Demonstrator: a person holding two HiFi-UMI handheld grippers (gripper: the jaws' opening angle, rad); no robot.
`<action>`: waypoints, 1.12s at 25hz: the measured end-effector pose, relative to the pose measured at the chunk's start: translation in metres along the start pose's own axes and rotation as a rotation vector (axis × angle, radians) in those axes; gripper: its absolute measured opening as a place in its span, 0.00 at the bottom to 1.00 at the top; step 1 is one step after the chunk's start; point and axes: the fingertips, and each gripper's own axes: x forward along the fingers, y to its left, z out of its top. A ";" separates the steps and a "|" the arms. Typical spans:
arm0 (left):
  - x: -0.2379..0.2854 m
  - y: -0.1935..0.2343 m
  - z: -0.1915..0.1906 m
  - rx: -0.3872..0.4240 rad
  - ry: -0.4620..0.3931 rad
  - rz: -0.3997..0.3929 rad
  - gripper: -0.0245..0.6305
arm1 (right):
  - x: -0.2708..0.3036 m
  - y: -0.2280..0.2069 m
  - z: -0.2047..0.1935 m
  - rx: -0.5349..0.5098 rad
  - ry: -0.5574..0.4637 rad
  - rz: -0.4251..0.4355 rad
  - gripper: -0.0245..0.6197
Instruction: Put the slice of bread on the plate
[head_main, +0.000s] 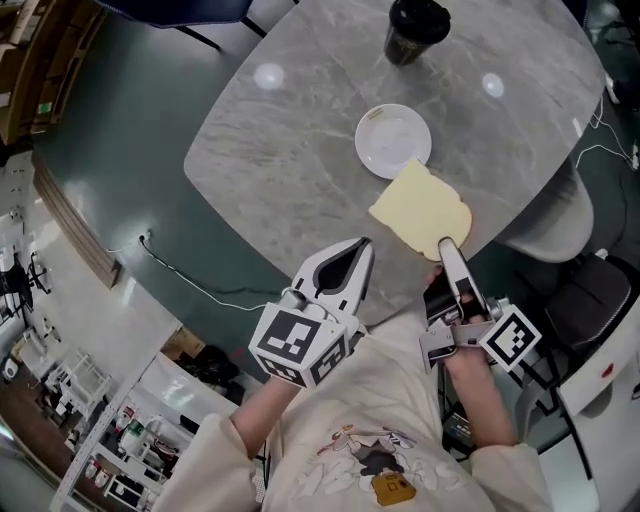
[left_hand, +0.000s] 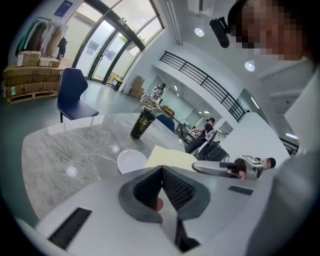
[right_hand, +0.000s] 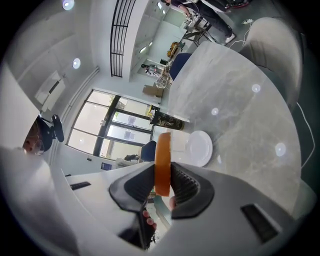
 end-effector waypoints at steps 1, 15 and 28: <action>0.004 0.003 -0.001 0.002 0.001 0.007 0.05 | 0.004 -0.004 0.001 -0.002 0.011 -0.001 0.19; 0.037 0.040 -0.019 -0.015 0.003 0.077 0.05 | 0.050 -0.040 0.005 -0.062 0.131 -0.006 0.19; 0.054 0.066 -0.030 -0.012 0.008 0.153 0.05 | 0.095 -0.064 0.011 -0.078 0.171 -0.002 0.19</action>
